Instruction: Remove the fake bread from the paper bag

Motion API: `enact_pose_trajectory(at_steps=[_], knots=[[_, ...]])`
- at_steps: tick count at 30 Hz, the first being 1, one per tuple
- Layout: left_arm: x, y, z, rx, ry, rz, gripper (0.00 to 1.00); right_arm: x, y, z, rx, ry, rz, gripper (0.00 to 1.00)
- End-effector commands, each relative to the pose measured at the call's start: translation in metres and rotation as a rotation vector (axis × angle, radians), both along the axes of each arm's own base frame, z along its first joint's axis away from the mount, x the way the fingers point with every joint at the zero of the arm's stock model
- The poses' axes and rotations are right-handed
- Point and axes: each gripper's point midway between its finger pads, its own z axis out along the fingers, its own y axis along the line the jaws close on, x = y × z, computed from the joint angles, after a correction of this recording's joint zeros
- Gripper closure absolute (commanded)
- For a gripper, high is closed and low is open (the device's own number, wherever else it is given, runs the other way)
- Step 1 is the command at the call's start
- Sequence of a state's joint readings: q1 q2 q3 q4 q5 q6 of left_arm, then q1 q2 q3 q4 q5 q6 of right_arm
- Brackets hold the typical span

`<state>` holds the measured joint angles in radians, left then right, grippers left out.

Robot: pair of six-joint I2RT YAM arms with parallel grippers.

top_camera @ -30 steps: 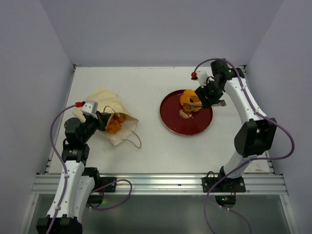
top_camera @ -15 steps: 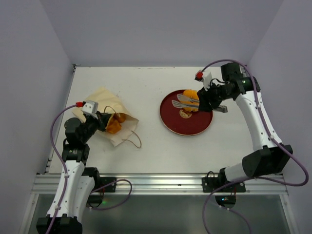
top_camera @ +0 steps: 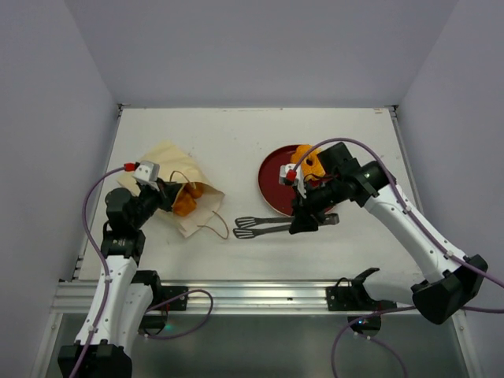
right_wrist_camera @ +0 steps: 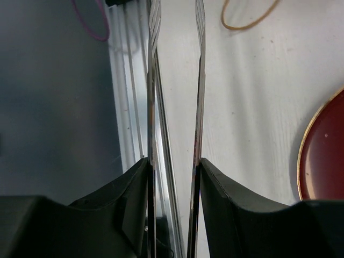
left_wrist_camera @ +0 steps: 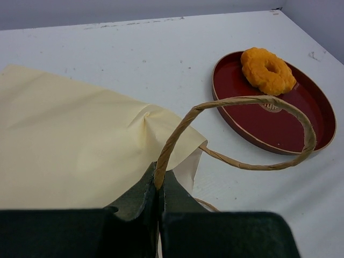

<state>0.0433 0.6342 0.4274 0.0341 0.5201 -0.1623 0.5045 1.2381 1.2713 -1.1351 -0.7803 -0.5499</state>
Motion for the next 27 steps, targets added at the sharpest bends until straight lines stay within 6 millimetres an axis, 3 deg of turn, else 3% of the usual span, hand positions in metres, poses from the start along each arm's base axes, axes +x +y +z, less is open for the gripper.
enact_pose_trajectory(at_steps=[1,7,17,20,27], knots=[[-0.002,-0.008,0.001,-0.032,0.014,-0.032,1.0,-0.012,0.022,0.017,0.112,-0.033,0.068,0.56],[0.0,-0.007,0.003,-0.052,0.028,-0.022,1.0,-0.03,0.038,0.013,0.096,-0.026,0.163,0.58],[0.003,-0.009,0.01,-0.083,0.039,-0.019,1.0,-0.041,0.077,0.03,0.121,-0.019,0.216,0.6],[0.003,-0.01,0.014,-0.096,0.039,-0.02,1.0,-0.035,0.091,0.031,0.125,-0.023,0.175,0.6],[0.001,-0.012,0.025,-0.139,0.031,-0.013,1.0,0.003,0.131,0.014,0.161,0.027,-0.013,0.6]])
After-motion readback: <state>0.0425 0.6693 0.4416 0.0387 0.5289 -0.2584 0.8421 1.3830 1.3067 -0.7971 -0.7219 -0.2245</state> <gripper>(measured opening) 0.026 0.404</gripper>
